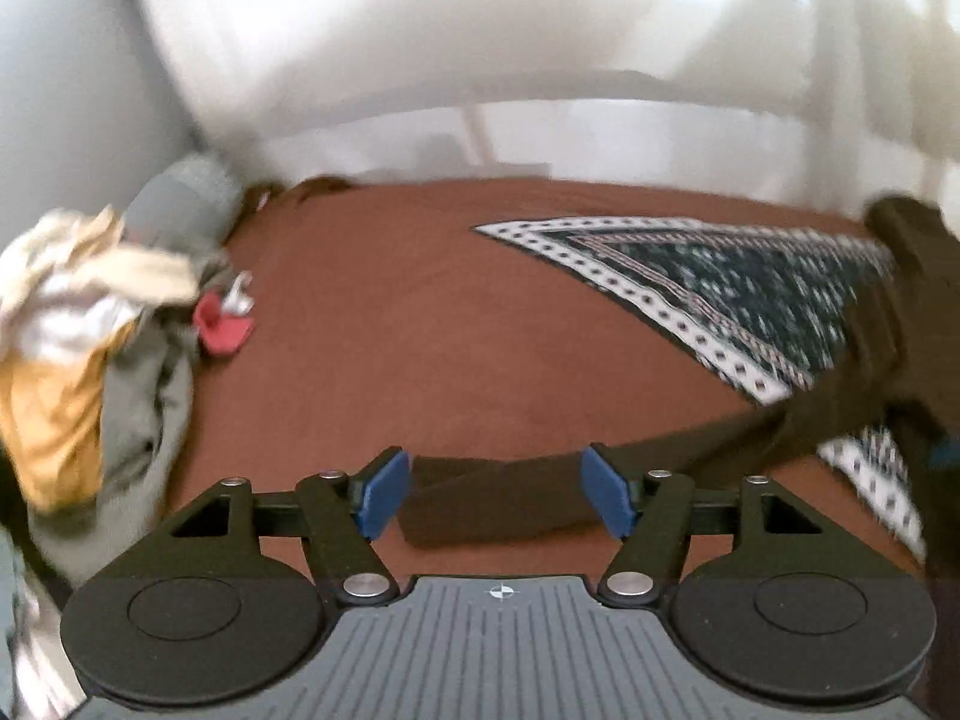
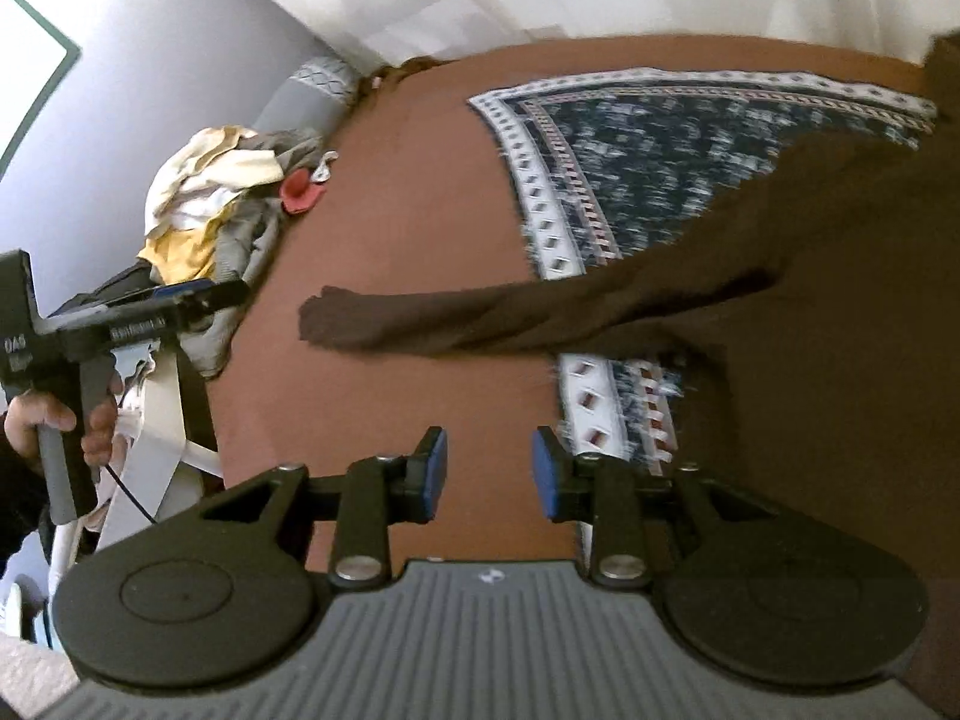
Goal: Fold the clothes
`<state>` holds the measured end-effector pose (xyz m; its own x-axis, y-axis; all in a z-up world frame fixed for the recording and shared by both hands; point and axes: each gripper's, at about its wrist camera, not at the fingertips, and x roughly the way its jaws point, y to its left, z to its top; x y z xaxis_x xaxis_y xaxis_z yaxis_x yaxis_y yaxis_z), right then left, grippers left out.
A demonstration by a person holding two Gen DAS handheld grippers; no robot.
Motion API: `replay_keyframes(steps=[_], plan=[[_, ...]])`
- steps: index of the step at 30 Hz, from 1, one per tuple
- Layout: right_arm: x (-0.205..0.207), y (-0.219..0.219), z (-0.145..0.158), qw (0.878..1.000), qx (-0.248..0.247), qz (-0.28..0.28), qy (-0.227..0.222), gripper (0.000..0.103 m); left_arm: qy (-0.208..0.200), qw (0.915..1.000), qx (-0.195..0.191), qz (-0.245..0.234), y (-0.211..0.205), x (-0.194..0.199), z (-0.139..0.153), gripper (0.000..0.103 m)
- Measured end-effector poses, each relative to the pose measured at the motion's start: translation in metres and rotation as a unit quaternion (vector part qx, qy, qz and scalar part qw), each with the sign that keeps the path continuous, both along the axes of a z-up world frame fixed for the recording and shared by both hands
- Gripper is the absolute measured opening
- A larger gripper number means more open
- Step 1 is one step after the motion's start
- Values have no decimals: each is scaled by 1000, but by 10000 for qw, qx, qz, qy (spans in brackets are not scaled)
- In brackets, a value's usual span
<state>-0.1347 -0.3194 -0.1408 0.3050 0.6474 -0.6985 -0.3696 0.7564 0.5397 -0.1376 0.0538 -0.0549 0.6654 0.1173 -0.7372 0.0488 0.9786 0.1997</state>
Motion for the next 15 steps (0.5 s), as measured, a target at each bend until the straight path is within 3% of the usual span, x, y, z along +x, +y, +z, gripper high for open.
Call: replay_keyframes(steps=[2, 3, 8, 15], plan=[[-3, 16, 6, 9988, -325, 82, -361, 54, 8, 9986, 314, -425, -3, 2, -13, 80], [-4, 24, 8, 9981, -406, 136, -445, 54, 108, 9965, 460, -684, -2, 5, -23, 80], [12, 50, -4, 9994, -258, -177, -119, 54, 268, 9850, 712, -1549, 9, 21, -61, 80], [44, 88, -49, 9866, -33, -1434, 778, 50, 589, 9655, 49, -2535, 45, 52, -86, 80]])
